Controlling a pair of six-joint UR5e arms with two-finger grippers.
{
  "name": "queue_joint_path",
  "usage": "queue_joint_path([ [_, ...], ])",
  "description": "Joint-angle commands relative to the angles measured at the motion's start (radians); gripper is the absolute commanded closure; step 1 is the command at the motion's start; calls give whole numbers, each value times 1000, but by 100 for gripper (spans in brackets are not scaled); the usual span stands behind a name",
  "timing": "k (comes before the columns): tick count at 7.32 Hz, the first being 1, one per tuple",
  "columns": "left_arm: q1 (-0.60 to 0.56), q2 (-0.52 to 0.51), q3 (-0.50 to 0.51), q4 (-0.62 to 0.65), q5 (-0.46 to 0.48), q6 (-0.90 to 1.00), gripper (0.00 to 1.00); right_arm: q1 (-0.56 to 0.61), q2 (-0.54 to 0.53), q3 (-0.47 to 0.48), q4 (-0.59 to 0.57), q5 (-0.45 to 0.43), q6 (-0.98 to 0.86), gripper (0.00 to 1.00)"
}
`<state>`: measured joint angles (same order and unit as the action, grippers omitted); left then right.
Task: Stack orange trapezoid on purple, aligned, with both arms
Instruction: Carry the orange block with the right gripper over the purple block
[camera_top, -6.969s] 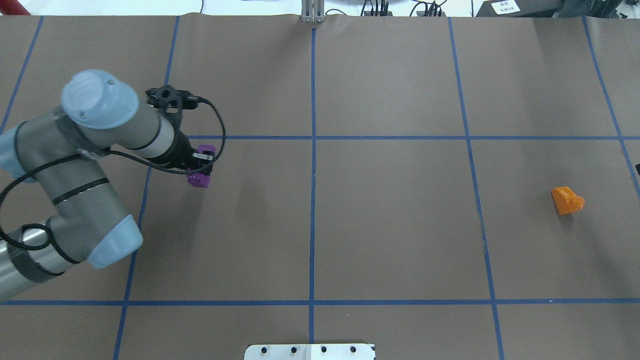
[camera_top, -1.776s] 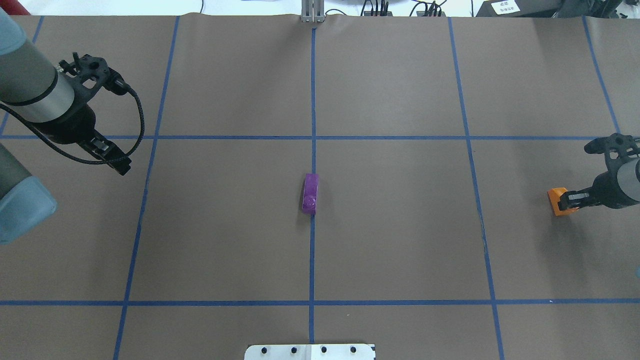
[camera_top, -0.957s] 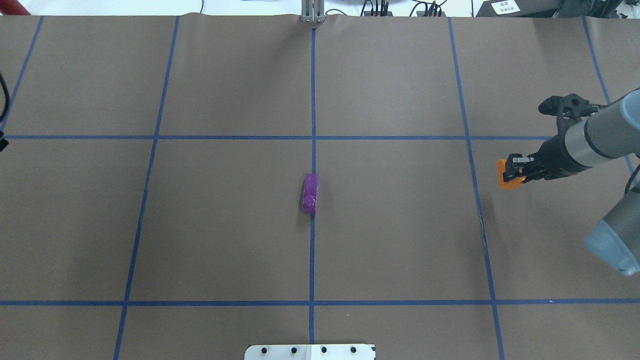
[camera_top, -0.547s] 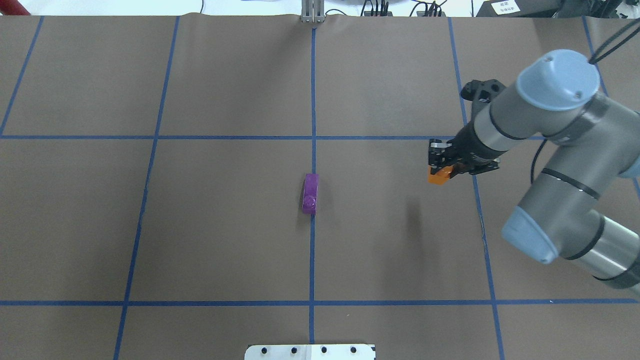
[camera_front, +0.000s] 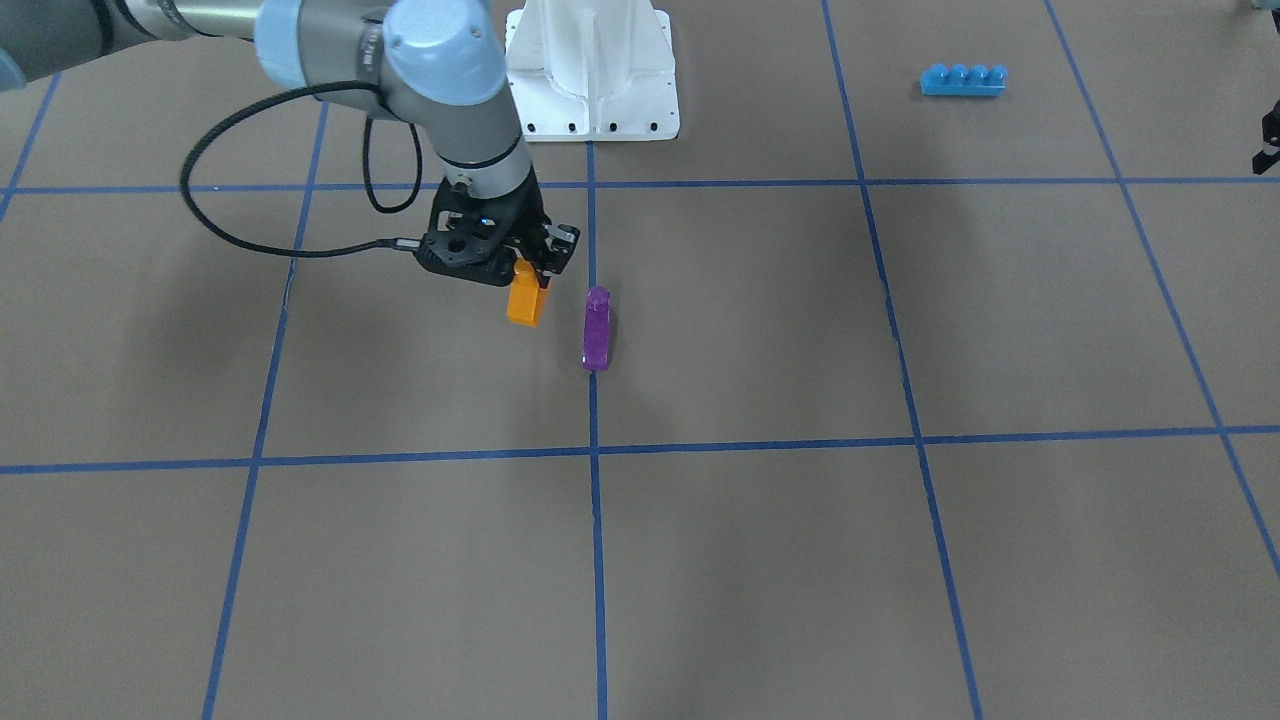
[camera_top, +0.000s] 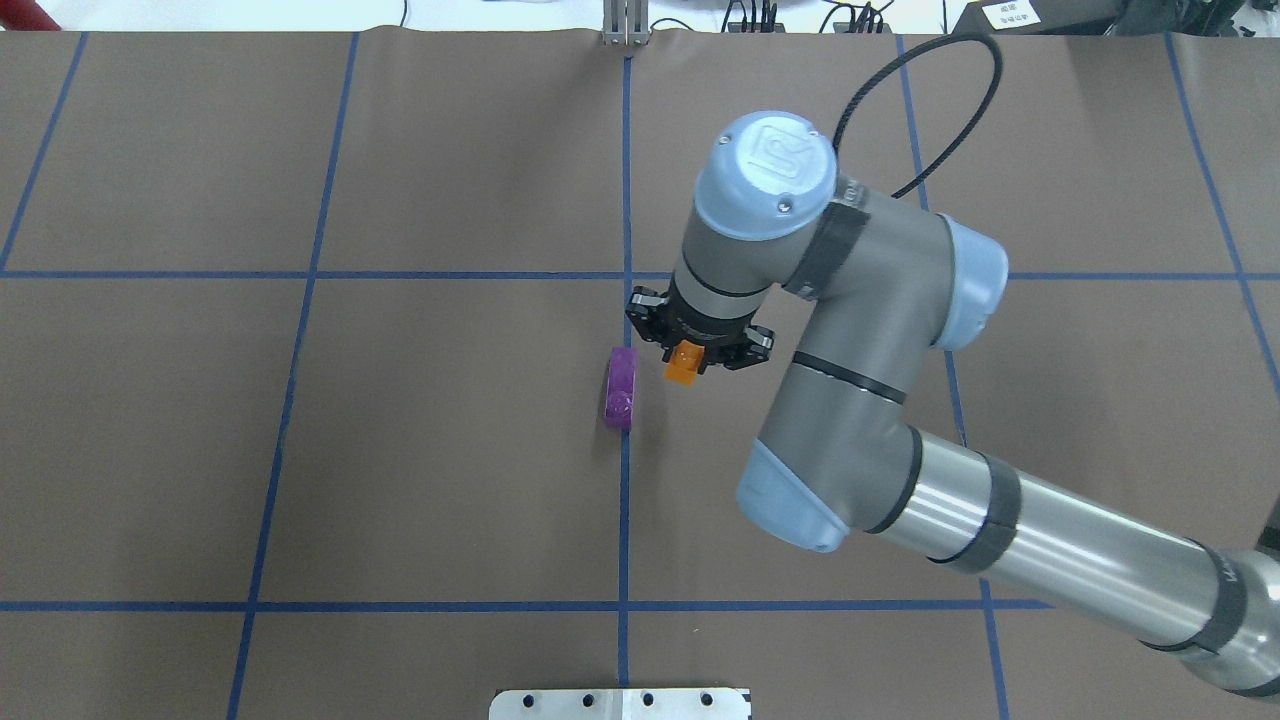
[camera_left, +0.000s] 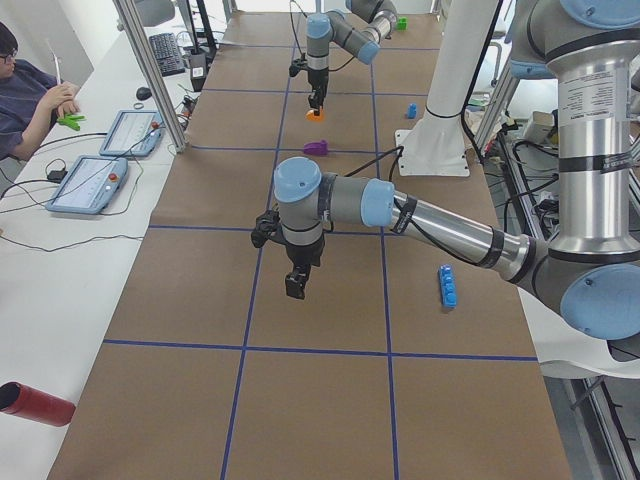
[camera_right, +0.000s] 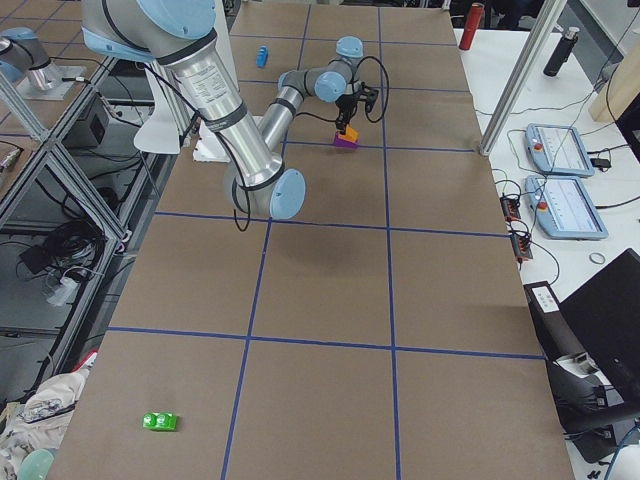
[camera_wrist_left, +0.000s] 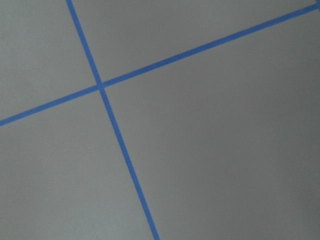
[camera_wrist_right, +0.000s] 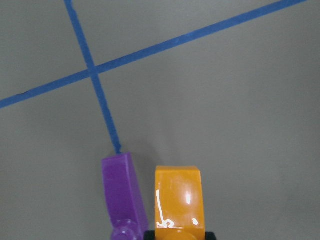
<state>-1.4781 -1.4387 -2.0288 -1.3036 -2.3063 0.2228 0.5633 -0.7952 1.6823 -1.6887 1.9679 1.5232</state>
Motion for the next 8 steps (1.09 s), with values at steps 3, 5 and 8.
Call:
queue_joint_path([
  [3, -7, 24, 1, 0, -25, 7, 0, -66, 103, -121, -5, -69, 66, 100],
  [5, -7, 24, 5, 0, -47, 7, 0, -82, 103, -125, -5, -89, 66, 100],
  [8, -5, 23, 10, 0, -48, 6, 0, -91, 102, -127, -9, -104, 66, 100],
])
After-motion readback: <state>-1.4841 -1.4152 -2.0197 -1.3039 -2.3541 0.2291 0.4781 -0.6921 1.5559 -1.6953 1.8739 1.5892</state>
